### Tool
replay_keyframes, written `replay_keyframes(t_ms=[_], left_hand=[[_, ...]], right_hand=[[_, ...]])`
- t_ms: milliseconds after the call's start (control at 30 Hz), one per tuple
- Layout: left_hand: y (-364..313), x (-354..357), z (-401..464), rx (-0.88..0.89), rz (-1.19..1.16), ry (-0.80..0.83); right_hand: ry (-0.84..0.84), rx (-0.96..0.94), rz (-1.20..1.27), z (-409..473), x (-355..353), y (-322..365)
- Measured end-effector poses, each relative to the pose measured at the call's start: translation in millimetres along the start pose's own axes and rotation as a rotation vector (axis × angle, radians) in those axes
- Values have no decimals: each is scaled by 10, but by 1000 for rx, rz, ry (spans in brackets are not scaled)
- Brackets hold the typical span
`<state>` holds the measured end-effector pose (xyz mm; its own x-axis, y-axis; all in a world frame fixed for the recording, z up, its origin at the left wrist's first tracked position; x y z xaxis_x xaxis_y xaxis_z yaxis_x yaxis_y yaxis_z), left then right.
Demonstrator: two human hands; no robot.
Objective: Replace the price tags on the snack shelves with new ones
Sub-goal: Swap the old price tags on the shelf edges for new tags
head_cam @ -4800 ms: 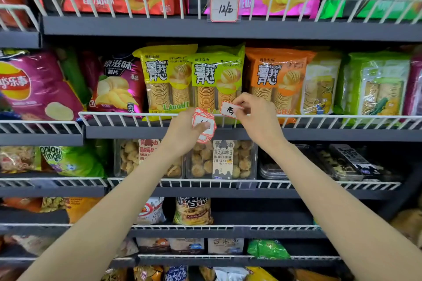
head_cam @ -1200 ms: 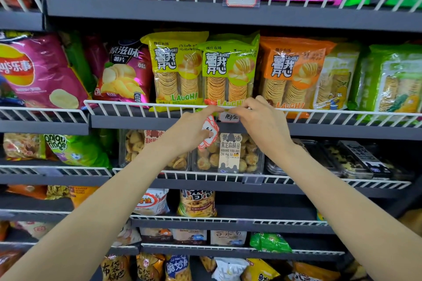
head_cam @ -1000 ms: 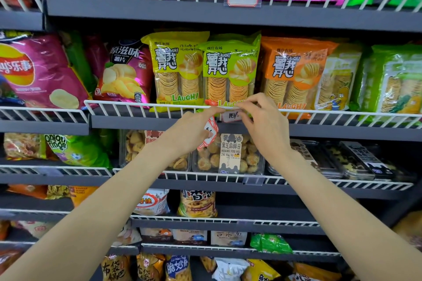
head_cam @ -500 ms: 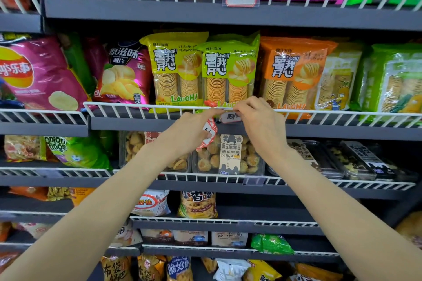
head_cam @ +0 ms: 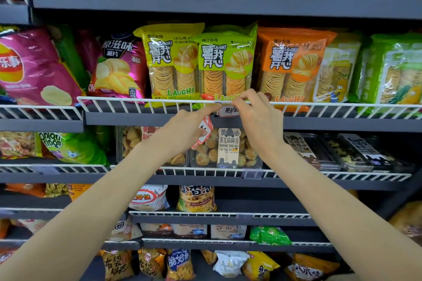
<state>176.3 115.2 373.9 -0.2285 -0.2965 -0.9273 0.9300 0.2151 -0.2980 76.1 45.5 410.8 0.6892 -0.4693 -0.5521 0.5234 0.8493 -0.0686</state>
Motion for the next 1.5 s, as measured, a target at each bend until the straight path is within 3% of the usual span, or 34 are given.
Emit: replay_keyframes(t_ms=[933,1167,1300,1500], left_hand=[[38,-22,120,65,158,-53],[51,-32,118,64,223,-57],[22,-64,146,89,241,-57],[27,-224,151,98,-39,-171]], right_hand=[[57,40,-25,32,91,-56],[90,125,187,99,80,-140],[170,123,185,132,148,-146],[148,170,164,103,147,-103]])
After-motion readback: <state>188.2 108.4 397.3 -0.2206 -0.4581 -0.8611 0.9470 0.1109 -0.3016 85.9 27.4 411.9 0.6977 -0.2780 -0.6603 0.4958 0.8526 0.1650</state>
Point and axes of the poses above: each hand's wrist, its own z-axis towards the middle knuckle, its own x-axis out of the palm, y = z × x, the point moved 9 cm from there along z, towards the middle knuckle, and after that the axes turned 6 degrees about x, right-handed, at the moved point
